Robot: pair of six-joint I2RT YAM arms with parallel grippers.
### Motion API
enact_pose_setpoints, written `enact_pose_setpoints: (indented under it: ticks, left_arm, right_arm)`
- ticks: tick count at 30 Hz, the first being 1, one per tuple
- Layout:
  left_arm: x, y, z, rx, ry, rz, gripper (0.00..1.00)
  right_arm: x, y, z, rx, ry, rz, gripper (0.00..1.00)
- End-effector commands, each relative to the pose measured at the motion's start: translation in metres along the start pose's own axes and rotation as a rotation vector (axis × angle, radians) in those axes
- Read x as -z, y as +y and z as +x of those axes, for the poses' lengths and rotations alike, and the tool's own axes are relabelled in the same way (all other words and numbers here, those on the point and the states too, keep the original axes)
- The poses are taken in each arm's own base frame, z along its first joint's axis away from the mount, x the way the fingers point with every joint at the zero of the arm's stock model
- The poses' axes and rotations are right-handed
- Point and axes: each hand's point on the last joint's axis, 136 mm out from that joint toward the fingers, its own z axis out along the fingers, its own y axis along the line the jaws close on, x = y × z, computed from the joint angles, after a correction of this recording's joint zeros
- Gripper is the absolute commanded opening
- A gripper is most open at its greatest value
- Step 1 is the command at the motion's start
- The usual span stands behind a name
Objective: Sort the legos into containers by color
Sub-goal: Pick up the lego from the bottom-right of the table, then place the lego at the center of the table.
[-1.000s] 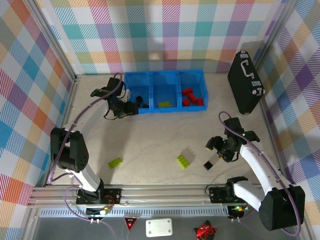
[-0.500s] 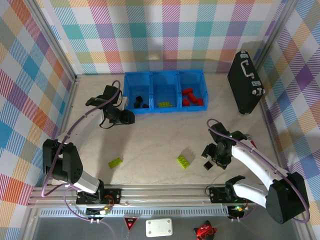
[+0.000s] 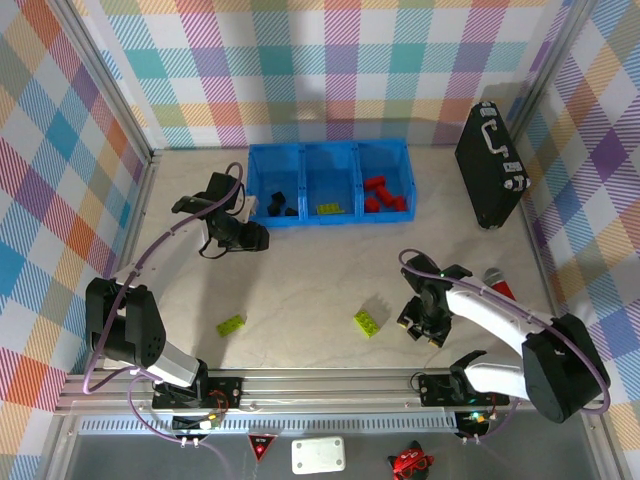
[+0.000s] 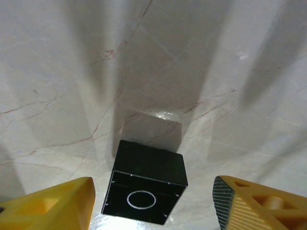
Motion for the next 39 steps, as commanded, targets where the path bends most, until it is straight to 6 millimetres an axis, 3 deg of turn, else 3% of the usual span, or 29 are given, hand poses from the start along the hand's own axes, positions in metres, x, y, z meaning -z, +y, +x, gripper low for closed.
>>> enact_pose_setpoints:
  ticks: [1,8,14,24,30,39]
  left_arm:
    - [0.004,0.002,0.002,-0.022,-0.013,-0.012,0.46]
    - [0.003,0.003,0.003,-0.020,-0.009,-0.020,0.46]
    - [0.003,0.004,0.004,-0.023,-0.009,-0.033,0.46]
    - [0.007,0.001,0.006,-0.034,-0.014,-0.037,0.45]
    - [0.013,-0.001,0.008,-0.046,-0.029,-0.075,0.46]
    - [0.019,-0.002,0.017,-0.009,-0.062,-0.115,0.46]
  right_arm:
    - [-0.004,-0.002,0.001,-0.019,-0.004,0.011,0.63]
    - [-0.004,-0.004,-0.002,-0.002,-0.022,0.026,0.56]
    - [-0.002,-0.001,-0.003,0.008,-0.025,0.011,0.42]
    - [0.014,0.009,-0.013,0.051,-0.062,0.005,0.42]
    - [0.031,0.040,-0.023,0.142,-0.073,-0.044,0.39]
    - [0.049,0.113,-0.032,0.341,-0.113,-0.026,0.39]
